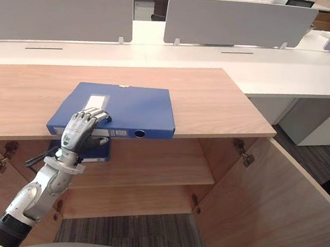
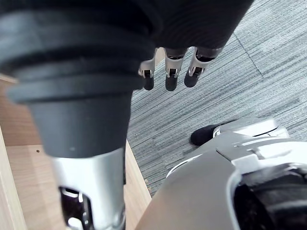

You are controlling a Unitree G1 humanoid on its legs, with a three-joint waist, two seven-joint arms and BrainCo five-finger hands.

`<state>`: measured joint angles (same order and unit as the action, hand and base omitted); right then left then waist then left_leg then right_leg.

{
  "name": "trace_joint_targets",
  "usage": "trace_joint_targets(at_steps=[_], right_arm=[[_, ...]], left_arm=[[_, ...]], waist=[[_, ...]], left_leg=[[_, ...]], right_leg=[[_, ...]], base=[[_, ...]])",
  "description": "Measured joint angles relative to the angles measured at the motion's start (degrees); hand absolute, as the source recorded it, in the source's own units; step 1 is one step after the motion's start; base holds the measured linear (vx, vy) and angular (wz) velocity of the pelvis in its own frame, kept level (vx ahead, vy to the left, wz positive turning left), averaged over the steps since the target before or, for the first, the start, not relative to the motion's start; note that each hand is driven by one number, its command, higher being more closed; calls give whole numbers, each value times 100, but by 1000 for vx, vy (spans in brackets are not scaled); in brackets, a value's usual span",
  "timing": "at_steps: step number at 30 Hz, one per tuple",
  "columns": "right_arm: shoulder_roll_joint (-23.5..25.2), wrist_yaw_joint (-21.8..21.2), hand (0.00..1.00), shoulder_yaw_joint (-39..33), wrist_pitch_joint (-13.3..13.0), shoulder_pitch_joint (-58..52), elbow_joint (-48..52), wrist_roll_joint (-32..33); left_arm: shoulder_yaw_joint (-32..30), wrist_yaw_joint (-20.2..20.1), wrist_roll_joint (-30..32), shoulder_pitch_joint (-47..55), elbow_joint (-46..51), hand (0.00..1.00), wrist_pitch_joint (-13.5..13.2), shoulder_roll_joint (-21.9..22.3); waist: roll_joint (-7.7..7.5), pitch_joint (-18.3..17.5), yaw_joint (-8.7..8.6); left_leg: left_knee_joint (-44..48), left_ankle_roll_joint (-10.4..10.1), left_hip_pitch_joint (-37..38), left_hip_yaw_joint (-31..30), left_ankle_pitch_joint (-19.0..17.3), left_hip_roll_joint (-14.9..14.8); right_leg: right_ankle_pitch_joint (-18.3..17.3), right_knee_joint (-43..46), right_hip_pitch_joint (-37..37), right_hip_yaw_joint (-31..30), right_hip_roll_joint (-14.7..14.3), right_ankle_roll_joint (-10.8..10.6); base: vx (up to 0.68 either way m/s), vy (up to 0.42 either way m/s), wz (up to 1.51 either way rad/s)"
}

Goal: Walk over to the cabinet, pick up the folder, carry it to the office cabinet, place the folder inside the office cabinet, then close the office cabinet door

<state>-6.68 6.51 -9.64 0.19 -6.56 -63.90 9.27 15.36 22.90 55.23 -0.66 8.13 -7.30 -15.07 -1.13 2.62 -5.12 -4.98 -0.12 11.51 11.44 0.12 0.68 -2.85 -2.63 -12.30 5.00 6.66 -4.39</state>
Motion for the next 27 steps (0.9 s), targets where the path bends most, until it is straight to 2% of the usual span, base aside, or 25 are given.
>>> trace_joint_targets(at_steps=[4,10,16,23,27], right_arm=[[1,24,0,3,-2,-1,1,61],[23,161,0,147,-133,-22,141,288],[226,244,0,434,-450,-236,1323,669],[650,275,0,525,-803,-424,2971,862],[683,278,0,731,-990,-583,3866,955]], left_arm=[[-233,165,-326,95,33,100,-7,183],[-594,440,-1310,448,638,100,-71,550],[-792,689,-2177,765,1477,100,-113,980],[-793,767,-2569,944,2182,100,-174,1252],[-740,837,-2669,1043,2540,100,-210,1361]], waist=[[0,-7,7],[-2,-62,22],[-27,-148,56],[-81,-118,45],[-74,-118,45]], left_leg=[[0,0,-6,-2,0,-1],[1,-8,-56,28,-4,-26],[3,-25,-141,218,-16,-57],[1,15,-193,280,9,-27],[1,20,-266,284,14,-22]], right_leg=[[0,-6,1,4,0,0],[42,16,56,-56,-3,-59],[45,148,299,-274,-18,-65],[51,298,465,-366,-13,-100],[55,336,566,-382,-13,-117]], base=[[-4,-17,0],[1,-25,-3],[-12,-21,-15],[-43,-11,-6],[-39,-14,-1]])
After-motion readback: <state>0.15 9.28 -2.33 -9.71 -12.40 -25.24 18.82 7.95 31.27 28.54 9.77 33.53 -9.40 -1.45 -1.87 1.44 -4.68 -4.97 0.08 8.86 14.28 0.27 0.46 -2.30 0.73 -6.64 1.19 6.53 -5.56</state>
